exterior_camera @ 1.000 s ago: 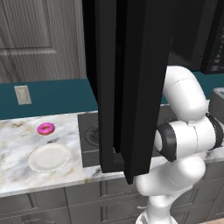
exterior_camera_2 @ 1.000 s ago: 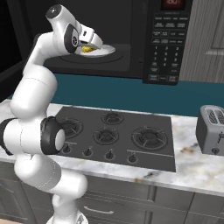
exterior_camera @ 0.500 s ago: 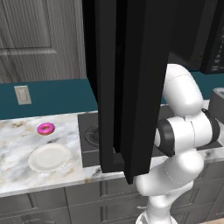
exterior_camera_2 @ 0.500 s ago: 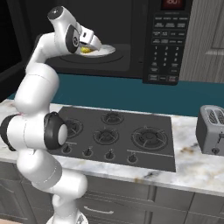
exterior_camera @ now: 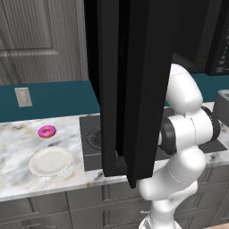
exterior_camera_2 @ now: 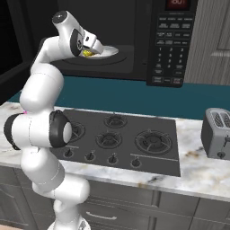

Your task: Pick the corn from the counter and place it in the microwave.

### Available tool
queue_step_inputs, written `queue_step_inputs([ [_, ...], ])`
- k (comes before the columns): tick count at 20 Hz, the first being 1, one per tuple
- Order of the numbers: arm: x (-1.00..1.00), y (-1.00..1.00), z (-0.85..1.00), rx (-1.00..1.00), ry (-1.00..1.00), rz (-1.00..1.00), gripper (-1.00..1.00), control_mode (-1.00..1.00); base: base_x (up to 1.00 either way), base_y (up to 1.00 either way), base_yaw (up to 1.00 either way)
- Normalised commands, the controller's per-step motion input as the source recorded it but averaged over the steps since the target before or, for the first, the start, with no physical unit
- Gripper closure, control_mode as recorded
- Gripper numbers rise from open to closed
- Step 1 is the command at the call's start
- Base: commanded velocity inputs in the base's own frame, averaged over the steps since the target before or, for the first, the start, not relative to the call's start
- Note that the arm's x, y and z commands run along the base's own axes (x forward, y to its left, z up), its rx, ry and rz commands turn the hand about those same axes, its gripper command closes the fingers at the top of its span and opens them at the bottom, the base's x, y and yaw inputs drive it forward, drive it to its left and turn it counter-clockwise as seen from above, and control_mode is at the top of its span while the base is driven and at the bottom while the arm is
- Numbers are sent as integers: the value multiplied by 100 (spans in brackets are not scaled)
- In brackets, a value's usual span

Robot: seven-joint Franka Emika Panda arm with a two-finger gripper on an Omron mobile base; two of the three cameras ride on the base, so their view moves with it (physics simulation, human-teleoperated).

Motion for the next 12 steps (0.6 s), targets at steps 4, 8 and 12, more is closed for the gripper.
queue_step_inputs([
  [4,15,0,-13,1,3,0,100,-100,0,0,0],
  [8,6,0,-5,0,4,0,100,-100,0,0,0],
  [12,7,0,0,0,4,0,100,-100,0,0,0],
])
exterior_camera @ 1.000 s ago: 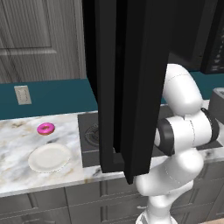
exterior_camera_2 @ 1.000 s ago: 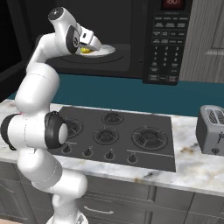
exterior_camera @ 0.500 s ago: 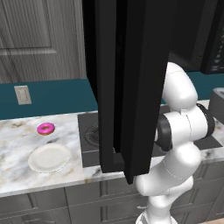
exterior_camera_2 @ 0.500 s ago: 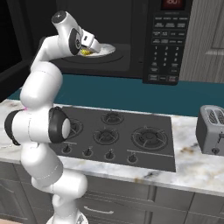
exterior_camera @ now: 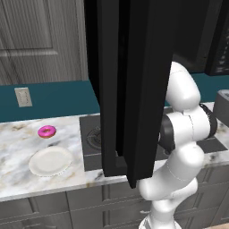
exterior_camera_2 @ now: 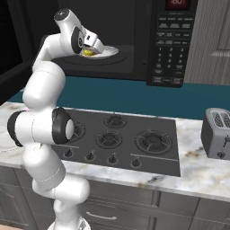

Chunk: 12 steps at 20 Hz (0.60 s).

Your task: Pick the corn from the counter and place it in the microwave.

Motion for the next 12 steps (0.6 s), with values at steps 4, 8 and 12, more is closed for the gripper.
queue_step_inputs([
  [4,2,0,0,0,4,0,100,-100,0,0,0],
  [8,0,0,-4,0,0,0,-100,-100,0,0,0],
  [12,0,0,0,0,0,0,-100,-100,0,0,0],
])
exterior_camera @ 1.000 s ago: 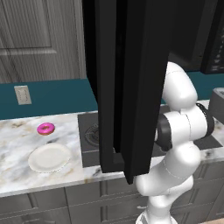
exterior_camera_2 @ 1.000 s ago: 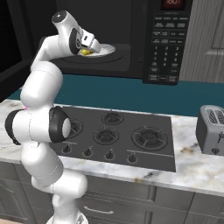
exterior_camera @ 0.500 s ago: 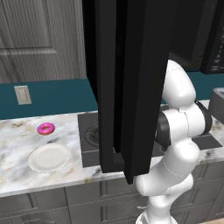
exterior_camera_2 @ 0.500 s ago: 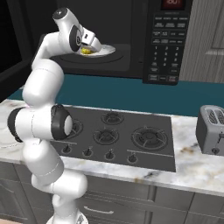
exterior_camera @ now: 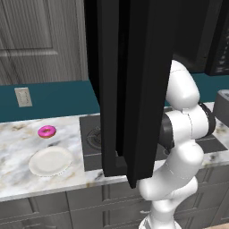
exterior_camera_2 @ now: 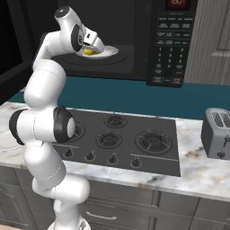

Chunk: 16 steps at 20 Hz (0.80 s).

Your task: Pick the corn from the counter and place it in the microwave.

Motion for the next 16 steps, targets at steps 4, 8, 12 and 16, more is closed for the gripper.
queue_step_inputs([
  [4,0,0,0,0,0,0,-100,-100,0,0,0],
  [8,0,0,0,0,0,0,-100,-100,0,0,0],
  [12,0,0,0,0,-4,0,-100,-100,0,0,0],
  [16,-13,3,0,0,-6,0,-100,-100,0,0,0],
])
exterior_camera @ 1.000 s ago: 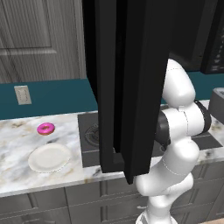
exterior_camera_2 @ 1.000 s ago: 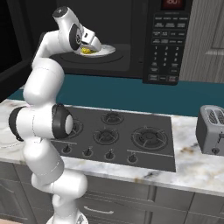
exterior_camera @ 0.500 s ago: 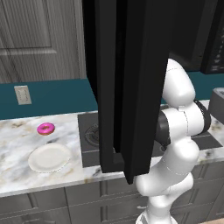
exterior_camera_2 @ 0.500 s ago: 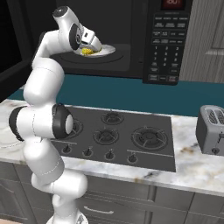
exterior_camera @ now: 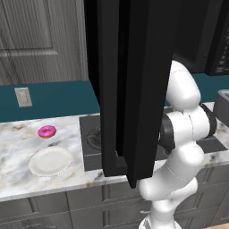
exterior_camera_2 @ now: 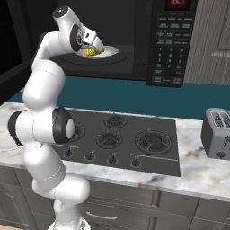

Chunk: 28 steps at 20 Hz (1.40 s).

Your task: Pick the corn from the counter and place it in the microwave.

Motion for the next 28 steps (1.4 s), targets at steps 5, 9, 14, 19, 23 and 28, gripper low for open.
queue_step_inputs([
  [5,-12,3,0,0,-11,0,-100,-100,0,0,0],
  [9,-31,0,5,0,-12,0,-100,-100,0,0,0],
  [14,-67,0,0,0,-8,0,-100,-100,0,0,0],
  [19,-96,0,0,0,-9,0,-100,-100,0,0,0],
  [23,-100,-1,1,0,-7,0,-100,-100,0,0,0],
  [28,-100,-17,0,0,-4,0,-100,-100,0,0,0],
])
